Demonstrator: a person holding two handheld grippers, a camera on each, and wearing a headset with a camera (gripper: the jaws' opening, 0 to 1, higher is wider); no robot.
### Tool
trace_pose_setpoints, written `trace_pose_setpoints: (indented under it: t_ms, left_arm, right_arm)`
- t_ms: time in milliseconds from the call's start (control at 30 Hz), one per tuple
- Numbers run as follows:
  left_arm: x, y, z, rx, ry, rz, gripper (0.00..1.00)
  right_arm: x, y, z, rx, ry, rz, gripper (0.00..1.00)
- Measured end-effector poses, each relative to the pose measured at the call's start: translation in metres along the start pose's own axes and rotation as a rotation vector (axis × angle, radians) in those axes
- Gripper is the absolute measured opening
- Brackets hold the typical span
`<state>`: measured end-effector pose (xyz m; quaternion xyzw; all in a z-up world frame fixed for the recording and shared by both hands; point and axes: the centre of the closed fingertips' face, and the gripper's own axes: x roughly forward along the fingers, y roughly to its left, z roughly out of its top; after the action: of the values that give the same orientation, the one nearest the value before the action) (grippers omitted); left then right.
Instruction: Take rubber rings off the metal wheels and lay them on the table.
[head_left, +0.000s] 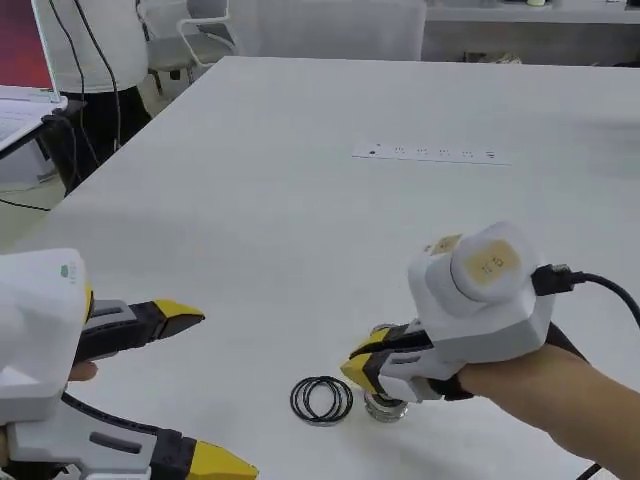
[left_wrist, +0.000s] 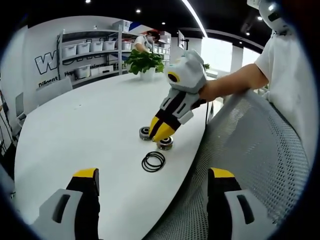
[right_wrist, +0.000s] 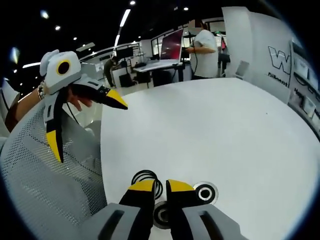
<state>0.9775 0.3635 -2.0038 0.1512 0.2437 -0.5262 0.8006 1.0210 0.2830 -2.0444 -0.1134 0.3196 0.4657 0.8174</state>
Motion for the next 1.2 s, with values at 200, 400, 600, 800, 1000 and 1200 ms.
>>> trace_pose_setpoints:
  t_ms: [200,400,600,800,1000,1200]
  left_arm:
    - [0.0,0.001,0.001,0.007,-0.001,-0.007,0.88]
    - [0.0,0.002,0.004,0.012,-0.008,-0.013,0.88]
    - [0.0,0.003,0.01,0.017,-0.034,-0.015,0.9]
    - [0.0,0.003,0.012,0.018,-0.044,-0.019,0.91]
    - [-0.002,0.004,0.012,0.012,-0.053,-0.014,0.91]
    - [-0.004,0.006,0.011,-0.001,-0.067,0.002,0.92]
  right_arm:
    - [-0.018,-0.001,0.018,0.031,-0.064,0.007,0.09]
    - [-0.038,-0.002,0.026,0.034,-0.079,0.016,0.15]
    - [-0.053,0.005,0.024,0.01,-0.059,0.039,0.28]
    - [-0.067,0.008,0.012,-0.038,-0.04,0.028,0.42]
    - [-0.09,0.006,-0.002,-0.051,-0.048,0.016,0.56]
    - [-0.105,0.002,-0.025,-0.028,-0.058,-0.021,0.69]
